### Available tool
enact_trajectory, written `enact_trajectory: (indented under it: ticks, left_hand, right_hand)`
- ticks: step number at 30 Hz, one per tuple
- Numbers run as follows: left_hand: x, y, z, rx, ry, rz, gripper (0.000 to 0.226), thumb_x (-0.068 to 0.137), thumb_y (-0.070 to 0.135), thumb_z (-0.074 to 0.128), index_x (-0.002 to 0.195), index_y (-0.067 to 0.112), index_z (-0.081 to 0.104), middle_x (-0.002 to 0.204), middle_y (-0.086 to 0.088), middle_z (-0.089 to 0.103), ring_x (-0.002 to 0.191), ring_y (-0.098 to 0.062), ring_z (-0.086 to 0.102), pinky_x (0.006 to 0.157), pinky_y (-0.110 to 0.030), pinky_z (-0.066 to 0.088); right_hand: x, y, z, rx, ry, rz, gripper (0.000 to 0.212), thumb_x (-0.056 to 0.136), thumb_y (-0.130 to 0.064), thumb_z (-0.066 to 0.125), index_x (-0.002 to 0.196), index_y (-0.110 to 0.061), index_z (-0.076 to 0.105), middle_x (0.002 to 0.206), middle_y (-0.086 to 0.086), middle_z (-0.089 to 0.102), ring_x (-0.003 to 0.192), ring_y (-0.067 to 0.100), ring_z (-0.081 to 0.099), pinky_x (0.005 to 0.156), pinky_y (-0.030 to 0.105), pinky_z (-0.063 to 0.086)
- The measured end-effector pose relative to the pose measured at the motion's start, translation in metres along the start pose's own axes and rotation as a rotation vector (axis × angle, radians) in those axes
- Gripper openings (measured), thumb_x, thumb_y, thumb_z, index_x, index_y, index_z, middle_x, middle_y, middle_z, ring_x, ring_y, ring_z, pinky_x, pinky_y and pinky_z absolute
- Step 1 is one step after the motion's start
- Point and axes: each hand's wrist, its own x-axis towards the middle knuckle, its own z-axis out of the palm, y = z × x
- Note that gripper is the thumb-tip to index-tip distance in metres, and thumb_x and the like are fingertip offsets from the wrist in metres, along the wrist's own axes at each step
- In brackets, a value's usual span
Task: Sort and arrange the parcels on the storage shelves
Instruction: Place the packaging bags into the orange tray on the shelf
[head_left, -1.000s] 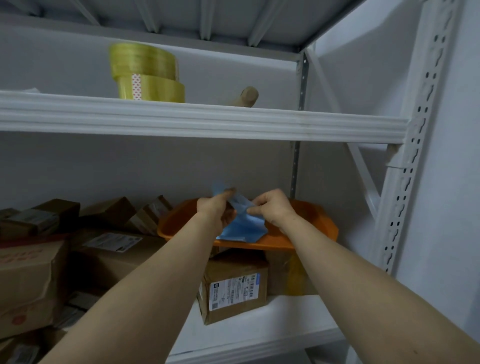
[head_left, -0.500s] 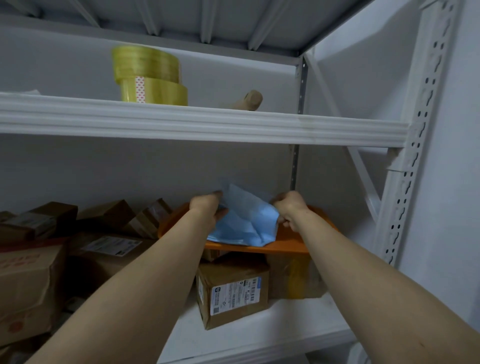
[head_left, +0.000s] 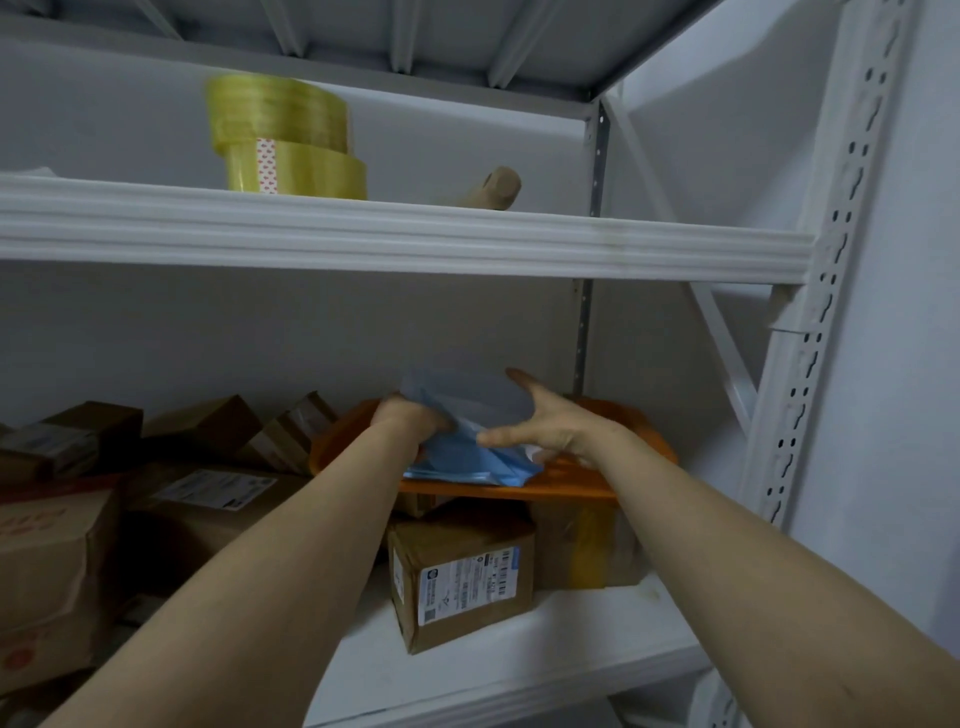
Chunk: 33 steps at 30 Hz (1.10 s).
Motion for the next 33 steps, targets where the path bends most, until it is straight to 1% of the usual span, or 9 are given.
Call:
enact_trajectory:
  ticks: [4,9,14,19,22,24,26,30,33]
  left_hand:
    - [0.0,-0.004,-0.002,-0.14,0.013,-0.075,0.019,0.094,0.019,0.059,0.091,0.008,0.044,0.079,-0.008,0.049,0.061,-0.015,0.045,0.054,-0.021,0.045]
    - [0.0,-0.002,-0.006,-0.597,-0.073,-0.162,0.02,0.088,-0.009,0.053,0.075,0.005,0.047,0.072,-0.01,0.046,0.059,-0.015,0.046,0.031,-0.017,0.044]
    - [0.002,0.003,-0.016,-0.689,-0.068,-0.199,0.024,0.088,-0.005,0.057,0.109,0.002,0.048,0.089,-0.014,0.051,0.079,-0.024,0.056,0.068,-0.032,0.057]
    - [0.0,0.01,-0.018,-0.415,-0.074,-0.162,0.019,0.086,-0.006,0.061,0.097,0.003,0.048,0.075,-0.012,0.045,0.067,-0.023,0.048,0.079,-0.032,0.051]
    - [0.005,0.011,-0.019,-0.342,0.043,-0.146,0.037,0.089,0.001,0.06,0.122,-0.002,0.046,0.103,-0.02,0.054,0.105,-0.032,0.056,0.094,-0.039,0.049]
    - [0.008,0.012,-0.02,-0.375,0.118,-0.164,0.05,0.092,0.007,0.059,0.134,-0.002,0.034,0.131,-0.021,0.046,0.126,-0.032,0.046,0.103,-0.038,0.042]
    - [0.005,0.012,-0.021,-0.3,0.088,-0.135,0.044,0.095,0.009,0.055,0.133,0.001,0.035,0.132,-0.019,0.046,0.123,-0.035,0.048,0.101,-0.039,0.044]
    - [0.01,0.006,-0.018,-0.343,0.016,-0.155,0.023,0.097,0.012,0.047,0.119,0.004,0.047,0.109,-0.017,0.058,0.095,-0.032,0.06,0.079,-0.042,0.055]
    - [0.008,0.002,-0.021,-0.364,0.001,-0.17,0.012,0.101,0.014,0.04,0.106,0.005,0.047,0.078,-0.013,0.048,0.063,-0.023,0.049,0.056,-0.032,0.045]
  right_hand:
    - [0.012,0.004,0.007,-0.36,0.064,-0.007,0.104,0.067,-0.026,0.086,0.149,-0.034,0.023,0.152,0.01,0.025,0.136,0.032,0.034,0.106,0.036,0.039]
    - [0.02,0.006,0.0,-0.448,0.392,-0.016,0.073,0.08,-0.006,0.07,0.141,-0.031,0.039,0.14,0.015,0.04,0.117,0.033,0.054,0.089,0.032,0.05]
    - [0.017,0.005,-0.017,-0.455,0.588,0.02,0.031,0.088,-0.005,0.055,0.115,-0.015,0.066,0.116,0.011,0.064,0.106,0.031,0.061,0.073,0.029,0.046]
    - [0.015,-0.001,-0.033,-0.651,0.644,0.133,0.023,0.091,-0.012,0.055,0.107,-0.019,0.07,0.106,0.005,0.067,0.098,0.026,0.063,0.066,0.026,0.04]
    - [0.017,-0.002,-0.041,-0.69,0.698,0.135,0.026,0.091,-0.008,0.054,0.112,-0.015,0.069,0.113,0.009,0.065,0.104,0.03,0.062,0.072,0.028,0.043]
    - [0.019,-0.003,-0.046,-0.618,0.706,0.151,0.027,0.092,-0.005,0.053,0.113,-0.011,0.068,0.113,0.012,0.066,0.103,0.031,0.063,0.071,0.029,0.044]
    - [0.022,-0.004,-0.048,-0.568,0.701,0.159,0.028,0.091,-0.003,0.053,0.114,-0.007,0.067,0.115,0.017,0.064,0.105,0.032,0.062,0.073,0.031,0.047]
    - [0.027,-0.009,-0.038,-0.454,0.437,0.078,0.064,0.088,-0.007,0.051,0.149,-0.021,0.034,0.155,0.019,0.023,0.126,0.037,0.048,0.08,0.028,0.048]
    - [0.023,-0.012,-0.023,-0.28,0.244,-0.06,0.068,0.083,0.003,0.047,0.144,-0.025,0.044,0.157,0.007,0.024,0.139,0.027,0.035,0.096,0.022,0.041]
